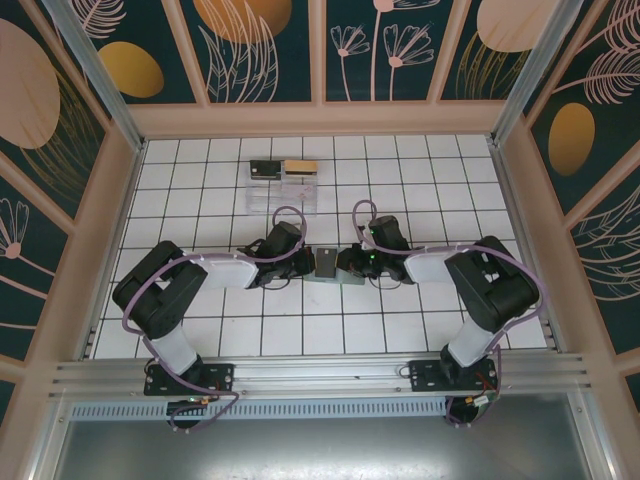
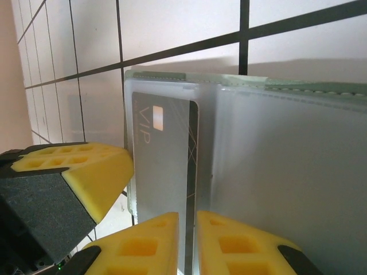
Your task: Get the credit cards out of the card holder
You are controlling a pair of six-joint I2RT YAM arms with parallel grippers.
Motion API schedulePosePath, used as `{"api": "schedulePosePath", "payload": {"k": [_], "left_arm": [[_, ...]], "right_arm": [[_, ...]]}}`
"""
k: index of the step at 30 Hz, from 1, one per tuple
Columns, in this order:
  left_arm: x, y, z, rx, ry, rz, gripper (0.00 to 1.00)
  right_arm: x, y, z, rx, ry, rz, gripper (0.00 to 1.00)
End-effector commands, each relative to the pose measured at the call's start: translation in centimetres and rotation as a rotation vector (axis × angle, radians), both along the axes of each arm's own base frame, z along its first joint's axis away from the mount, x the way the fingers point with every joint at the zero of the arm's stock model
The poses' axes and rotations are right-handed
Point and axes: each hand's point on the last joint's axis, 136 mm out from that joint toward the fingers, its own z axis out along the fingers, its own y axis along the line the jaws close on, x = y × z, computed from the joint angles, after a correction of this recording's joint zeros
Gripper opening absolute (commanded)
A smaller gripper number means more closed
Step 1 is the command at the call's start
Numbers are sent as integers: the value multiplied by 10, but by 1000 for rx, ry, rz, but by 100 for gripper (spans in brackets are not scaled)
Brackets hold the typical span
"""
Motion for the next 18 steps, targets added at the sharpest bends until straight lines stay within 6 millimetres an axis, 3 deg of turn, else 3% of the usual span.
{"api": "schedulePosePath", "payload": {"k": [1, 11, 18], "left_arm": [[-11, 6, -13, 19, 51, 0, 0], [-12, 6, -11, 11, 54, -2, 0], [-12, 4, -12, 4, 56, -6, 0]], "right_arm": [[4, 11, 7, 44, -10, 22, 18], [7, 5, -1, -3, 9, -9, 20], [6, 12, 1, 27, 12, 14, 20]]}}
